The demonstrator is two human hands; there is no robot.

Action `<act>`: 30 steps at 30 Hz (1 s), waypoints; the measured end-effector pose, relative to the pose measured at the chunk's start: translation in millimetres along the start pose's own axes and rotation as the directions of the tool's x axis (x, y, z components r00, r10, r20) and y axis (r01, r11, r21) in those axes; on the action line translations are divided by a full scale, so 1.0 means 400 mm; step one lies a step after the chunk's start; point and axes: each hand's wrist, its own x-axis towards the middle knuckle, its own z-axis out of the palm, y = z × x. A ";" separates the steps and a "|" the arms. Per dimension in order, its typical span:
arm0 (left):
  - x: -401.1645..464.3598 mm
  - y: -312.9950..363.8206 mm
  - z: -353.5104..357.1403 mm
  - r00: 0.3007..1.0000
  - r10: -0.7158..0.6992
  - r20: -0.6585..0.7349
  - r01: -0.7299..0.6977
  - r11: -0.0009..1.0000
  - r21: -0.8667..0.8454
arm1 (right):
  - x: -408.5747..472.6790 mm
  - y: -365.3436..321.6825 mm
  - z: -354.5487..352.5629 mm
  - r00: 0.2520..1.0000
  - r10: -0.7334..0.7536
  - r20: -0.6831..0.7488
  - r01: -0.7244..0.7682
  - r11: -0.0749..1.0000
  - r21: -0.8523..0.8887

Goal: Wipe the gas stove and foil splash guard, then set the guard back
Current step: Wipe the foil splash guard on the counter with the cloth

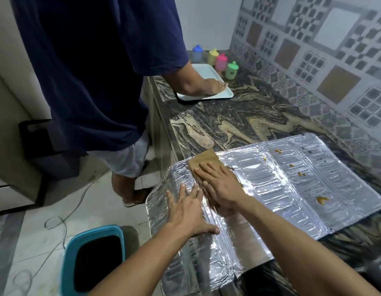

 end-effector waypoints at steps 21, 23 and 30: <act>0.051 0.086 -0.095 0.990 -0.095 0.101 0.064 0.960 0.272 | 0.017 0.203 -0.030 0.864 0.503 -0.018 -0.500 0.862 0.085; 0.055 0.097 -0.097 0.992 -0.094 0.089 0.060 0.945 0.322 | 0.004 0.262 -0.035 0.793 0.609 -0.013 -0.603 0.788 0.124; 0.066 0.098 -0.080 0.997 -0.078 0.025 0.064 0.933 0.354 | -0.049 0.331 -0.063 0.528 0.809 -0.258 -0.737 0.588 0.333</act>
